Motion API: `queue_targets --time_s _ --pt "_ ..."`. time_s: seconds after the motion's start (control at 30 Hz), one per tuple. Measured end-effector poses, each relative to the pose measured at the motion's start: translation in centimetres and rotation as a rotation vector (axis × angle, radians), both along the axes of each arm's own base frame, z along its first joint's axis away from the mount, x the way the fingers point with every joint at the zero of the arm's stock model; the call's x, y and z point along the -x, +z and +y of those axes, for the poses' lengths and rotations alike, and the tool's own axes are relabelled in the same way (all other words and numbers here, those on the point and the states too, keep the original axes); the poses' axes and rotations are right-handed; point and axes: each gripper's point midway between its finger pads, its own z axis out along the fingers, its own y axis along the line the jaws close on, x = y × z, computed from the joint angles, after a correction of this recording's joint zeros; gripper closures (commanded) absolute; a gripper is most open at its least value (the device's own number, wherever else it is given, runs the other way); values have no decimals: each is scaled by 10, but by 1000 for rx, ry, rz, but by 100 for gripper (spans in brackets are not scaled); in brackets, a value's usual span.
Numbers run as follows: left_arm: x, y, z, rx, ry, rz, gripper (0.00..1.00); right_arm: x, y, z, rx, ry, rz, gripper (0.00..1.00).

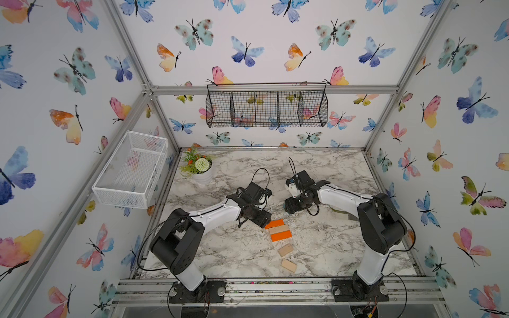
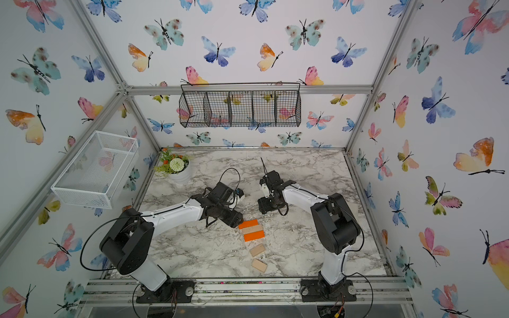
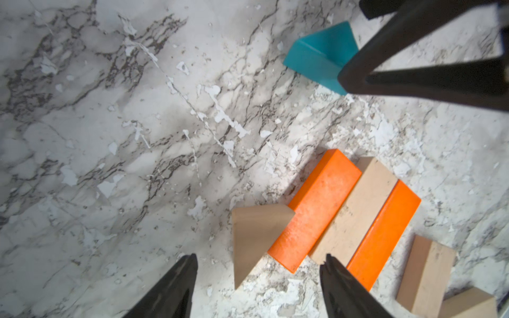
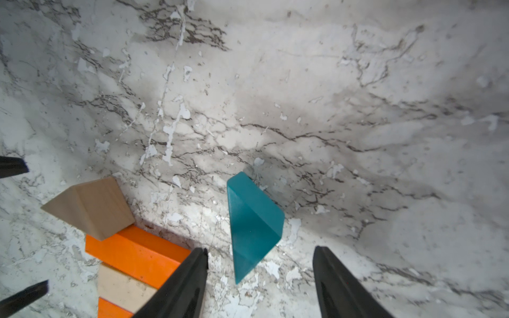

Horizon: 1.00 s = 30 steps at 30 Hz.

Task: Assemble a carrot with building blocks
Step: Adjust the building block at the center of the board.

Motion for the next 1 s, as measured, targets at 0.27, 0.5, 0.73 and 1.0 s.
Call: queue_targets --time_s 0.27,0.5,0.73,1.0 --pt "-1 -16 11 -85 -35 -25 32 2 -2 -1 4 0 5 33" --pt "-8 -25 5 -91 -31 -15 37 2 -2 -1 4 0 5 33" --pt "-21 -22 -9 -56 -17 -14 57 2 -1 -2 3 -1 4 36" --pt "-35 -22 -22 -32 25 -1 74 2 1 -2 1 -2 2 38"
